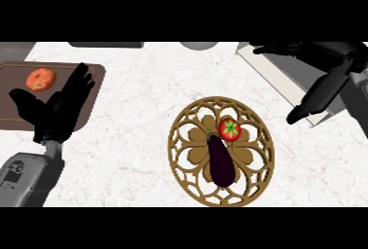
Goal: Pick the tomato from the placemat and place it in the tiered shelf
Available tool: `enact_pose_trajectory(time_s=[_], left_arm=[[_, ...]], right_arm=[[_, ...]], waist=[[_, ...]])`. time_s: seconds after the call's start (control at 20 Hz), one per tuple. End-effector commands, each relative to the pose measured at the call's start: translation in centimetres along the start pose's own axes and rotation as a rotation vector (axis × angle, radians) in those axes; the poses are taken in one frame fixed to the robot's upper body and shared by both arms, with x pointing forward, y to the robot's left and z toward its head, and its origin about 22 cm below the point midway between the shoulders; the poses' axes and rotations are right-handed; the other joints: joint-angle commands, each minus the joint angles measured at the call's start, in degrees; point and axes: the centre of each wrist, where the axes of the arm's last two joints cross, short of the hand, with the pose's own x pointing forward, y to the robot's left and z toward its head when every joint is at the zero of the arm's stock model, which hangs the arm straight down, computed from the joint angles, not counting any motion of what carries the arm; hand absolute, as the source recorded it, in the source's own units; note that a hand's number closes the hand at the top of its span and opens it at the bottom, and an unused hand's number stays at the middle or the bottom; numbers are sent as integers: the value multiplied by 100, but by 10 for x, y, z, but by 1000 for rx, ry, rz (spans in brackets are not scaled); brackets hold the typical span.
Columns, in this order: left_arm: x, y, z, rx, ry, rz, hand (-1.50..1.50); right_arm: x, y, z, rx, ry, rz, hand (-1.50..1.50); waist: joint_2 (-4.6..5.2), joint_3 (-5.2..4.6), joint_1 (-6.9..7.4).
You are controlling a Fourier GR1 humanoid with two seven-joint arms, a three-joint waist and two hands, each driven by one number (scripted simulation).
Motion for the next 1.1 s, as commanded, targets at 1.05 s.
enact_pose_trajectory(time_s=[1.05], left_arm=[[-3, -7, 4, 19, 1, 23, 0]], right_arm=[[45, 142, -66, 161, 463, 901, -150]], waist=[[-1, 7, -127]])
